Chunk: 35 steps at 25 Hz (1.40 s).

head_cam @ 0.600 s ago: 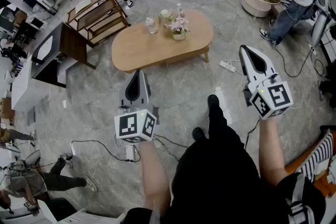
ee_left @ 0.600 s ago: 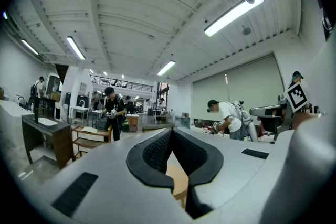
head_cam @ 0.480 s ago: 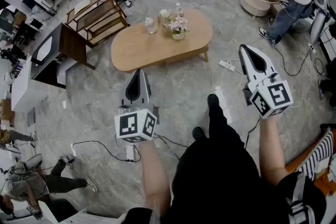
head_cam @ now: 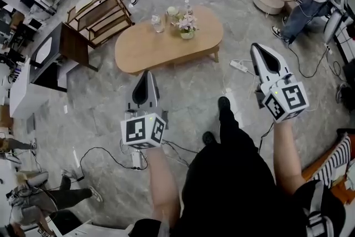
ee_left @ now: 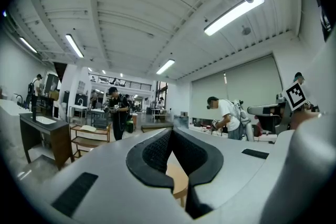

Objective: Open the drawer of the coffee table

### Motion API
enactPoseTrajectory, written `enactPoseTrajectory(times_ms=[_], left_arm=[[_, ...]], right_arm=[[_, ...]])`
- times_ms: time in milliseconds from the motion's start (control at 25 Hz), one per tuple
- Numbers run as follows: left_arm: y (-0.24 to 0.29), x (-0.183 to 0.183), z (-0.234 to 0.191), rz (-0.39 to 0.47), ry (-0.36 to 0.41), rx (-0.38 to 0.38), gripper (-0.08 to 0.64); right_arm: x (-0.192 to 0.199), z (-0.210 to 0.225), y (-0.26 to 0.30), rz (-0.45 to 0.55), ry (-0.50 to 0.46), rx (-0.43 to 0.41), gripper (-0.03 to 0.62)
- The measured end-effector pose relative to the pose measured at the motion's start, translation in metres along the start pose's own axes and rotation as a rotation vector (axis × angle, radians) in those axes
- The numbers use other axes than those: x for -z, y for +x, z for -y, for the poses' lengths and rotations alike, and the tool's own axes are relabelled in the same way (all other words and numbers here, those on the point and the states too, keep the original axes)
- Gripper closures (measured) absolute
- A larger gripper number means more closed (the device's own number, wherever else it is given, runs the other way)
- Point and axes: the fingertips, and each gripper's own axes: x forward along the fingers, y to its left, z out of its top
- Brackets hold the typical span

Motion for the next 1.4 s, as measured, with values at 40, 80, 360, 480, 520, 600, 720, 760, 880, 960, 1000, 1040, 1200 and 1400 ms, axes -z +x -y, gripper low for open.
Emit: enactPoseTrajectory(times_ms=[40,80,360,480,520,600,720,760,880,960,1000,1040,1200,1400], left_arm=[[0.002,0.003,-0.001,-0.007,-0.002,0.001,0.549],[0.004,0.007,-0.002,-0.015,-0.008,0.001,0.548],[0.032,0.046,-0.006,-0.090,-0.043,0.003,0.548],[0.054,0.068,-0.006,-0.127,-0.057,0.006,0.548],[0.061,0.075,-0.006,-0.143,-0.066,0.005,0.548],[0.077,0.089,-0.005,-0.178,-0.083,0.003,0.548],[0.106,0.108,-0.006,-0.225,-0.104,-0.012,0.548],[0.116,0.113,-0.007,-0.241,-0.110,-0.021,0.548],[0.144,0.124,-0.009,-0.281,-0.123,-0.052,0.548],[0.162,0.129,-0.007,-0.307,-0.124,-0.072,0.548],[0.168,0.132,-0.004,-0.319,-0.125,-0.082,0.548],[0.175,0.135,-0.002,-0.329,-0.128,-0.091,0.548],[0.192,0.154,0.005,-0.365,-0.142,-0.126,0.548],[0.185,0.190,0.001,-0.427,-0.193,-0.185,0.548]], right_arm=[[0.002,0.001,0.002,-0.006,0.001,0.004,0.580],[0.007,0.004,0.004,-0.015,0.004,0.011,0.580],[0.050,0.026,0.030,-0.103,0.048,0.035,0.580],[0.077,0.038,0.048,-0.157,0.047,0.031,0.580],[0.087,0.042,0.054,-0.180,0.046,0.025,0.580],[0.106,0.051,0.066,-0.225,0.049,0.012,0.580],[0.130,0.073,0.090,-0.279,0.059,-0.008,0.579],[0.137,0.081,0.098,-0.293,0.060,-0.015,0.578],[0.153,0.107,0.122,-0.330,0.062,-0.040,0.578],[0.165,0.125,0.134,-0.356,0.070,-0.059,0.578],[0.172,0.134,0.139,-0.371,0.073,-0.070,0.578],[0.180,0.142,0.146,-0.385,0.074,-0.081,0.578],[0.213,0.168,0.169,-0.431,0.078,-0.118,0.578],[0.250,0.176,0.184,-0.484,0.083,-0.157,0.578]])
